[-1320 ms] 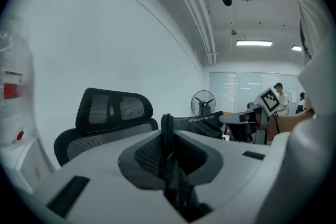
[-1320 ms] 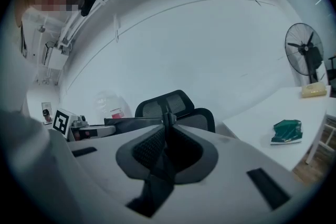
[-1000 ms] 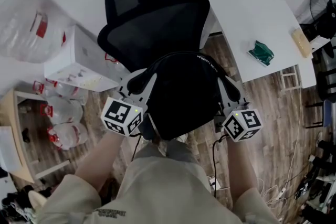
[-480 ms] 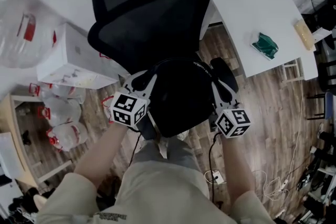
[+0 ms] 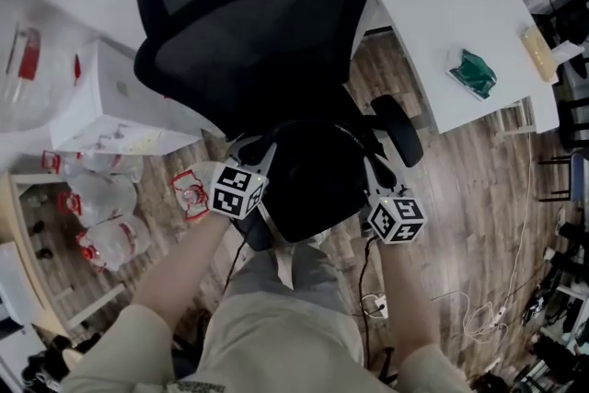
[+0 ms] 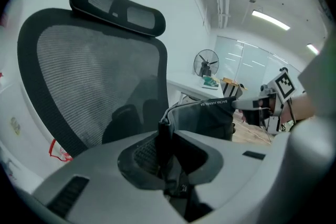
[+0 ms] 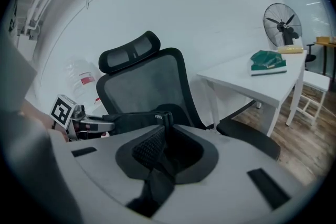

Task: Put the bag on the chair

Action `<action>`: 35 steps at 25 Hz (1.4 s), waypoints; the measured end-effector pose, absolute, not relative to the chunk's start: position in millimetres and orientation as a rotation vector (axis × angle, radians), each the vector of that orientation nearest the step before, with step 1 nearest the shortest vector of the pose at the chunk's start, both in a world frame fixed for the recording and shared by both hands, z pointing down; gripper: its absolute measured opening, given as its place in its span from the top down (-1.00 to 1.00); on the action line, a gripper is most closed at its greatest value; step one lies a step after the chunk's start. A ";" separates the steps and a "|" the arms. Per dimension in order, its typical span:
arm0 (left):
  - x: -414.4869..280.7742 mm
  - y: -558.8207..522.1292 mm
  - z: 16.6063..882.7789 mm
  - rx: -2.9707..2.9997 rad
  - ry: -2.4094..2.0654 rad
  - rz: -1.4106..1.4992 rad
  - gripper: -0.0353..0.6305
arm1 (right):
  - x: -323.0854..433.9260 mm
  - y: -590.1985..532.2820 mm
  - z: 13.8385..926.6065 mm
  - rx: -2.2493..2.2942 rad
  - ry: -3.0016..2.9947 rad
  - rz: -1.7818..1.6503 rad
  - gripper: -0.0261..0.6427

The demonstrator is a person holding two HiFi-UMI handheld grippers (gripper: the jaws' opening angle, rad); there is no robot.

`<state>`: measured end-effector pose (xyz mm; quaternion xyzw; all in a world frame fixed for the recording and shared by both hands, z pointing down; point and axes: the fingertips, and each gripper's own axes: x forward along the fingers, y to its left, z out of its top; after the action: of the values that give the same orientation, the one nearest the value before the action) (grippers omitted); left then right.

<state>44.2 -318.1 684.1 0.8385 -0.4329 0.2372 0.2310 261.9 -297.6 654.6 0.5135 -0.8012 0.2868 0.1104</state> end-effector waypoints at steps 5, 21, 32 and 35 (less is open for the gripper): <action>46.3 -311.3 732.6 2.257 -1.133 0.747 0.68 | 266.2 -287.3 702.6 1.505 -2.266 0.886 0.73; 49.1 -268.7 814.0 2.090 -0.929 1.026 0.65 | 272.6 -240.0 791.3 1.506 -2.049 0.992 0.71; 44.8 -264.0 813.8 2.008 -0.967 1.105 0.30 | 281.8 -227.8 800.6 1.527 -1.912 1.107 0.54; 42.0 -261.6 806.9 2.015 -0.974 1.103 0.27 | 282.4 -226.2 790.5 1.534 -1.907 1.094 0.42</action>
<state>42.0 -261.6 806.9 0.7657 -0.3702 0.4192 0.3178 282.4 -226.2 790.5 0.5571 -0.6924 0.3975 0.2285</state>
